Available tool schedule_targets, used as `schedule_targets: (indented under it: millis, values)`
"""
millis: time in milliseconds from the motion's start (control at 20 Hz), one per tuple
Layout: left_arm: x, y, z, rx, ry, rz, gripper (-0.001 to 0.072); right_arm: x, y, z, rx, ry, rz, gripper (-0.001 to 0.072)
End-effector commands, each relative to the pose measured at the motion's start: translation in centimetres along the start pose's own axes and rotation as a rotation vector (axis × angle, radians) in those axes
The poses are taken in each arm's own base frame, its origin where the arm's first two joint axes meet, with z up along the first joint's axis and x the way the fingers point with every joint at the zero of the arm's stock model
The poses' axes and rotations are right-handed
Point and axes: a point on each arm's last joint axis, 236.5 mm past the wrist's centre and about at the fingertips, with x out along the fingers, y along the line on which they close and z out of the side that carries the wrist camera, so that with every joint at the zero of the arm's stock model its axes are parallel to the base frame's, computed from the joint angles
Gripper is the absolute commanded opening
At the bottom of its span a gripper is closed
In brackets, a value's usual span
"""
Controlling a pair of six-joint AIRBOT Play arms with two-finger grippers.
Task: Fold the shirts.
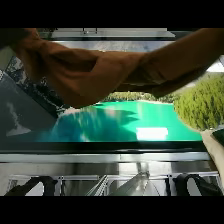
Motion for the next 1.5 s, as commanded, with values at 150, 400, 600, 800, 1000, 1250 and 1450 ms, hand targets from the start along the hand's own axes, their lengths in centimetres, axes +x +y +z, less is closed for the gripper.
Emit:
schedule_targets:
  millis: [150, 400, 600, 800, 1000, 1250, 1450]
  values:
    - [4.3, -0.6, -3.0, -0.092, 0.047, -0.079, 0.0019, -0.6, -1.0, -3.5, 0.009, 0.170, -0.040, 0.0014]
    - [13.5, 8.8, -10.7, -0.317, 0.245, -0.060, 0.0713, 3.5, -11.7, -15.1, 0.338, 0.414, -0.101, 0.0014]
    - [13.8, 15.9, -16.2, -0.467, 0.406, -0.010, 0.0712, 4.9, -19.1, -25.0, 0.551, 0.568, -0.181, 0.0014]
    - [11.1, 13.0, -23.7, -0.637, 0.698, -0.165, 0.0712, 3.4, -22.7, -31.7, 0.626, 0.725, -0.245, 0.0014]
    - [10.6, 10.3, -32.7, -0.729, 0.868, -0.103, 0.0712, 1.9, -24.0, -34.3, 0.620, 0.807, -0.282, 0.0014]
    - [10.6, 5.6, -42.5, -0.761, 1.008, -0.004, 0.0711, 1.8, -24.0, -34.4, 0.620, 0.811, -0.281, 0.0014]
    - [11.4, 4.0, -46.2, -0.741, 1.037, 0.067, 0.0711, 1.8, -24.0, -34.4, 0.622, 0.811, -0.280, 0.0014]
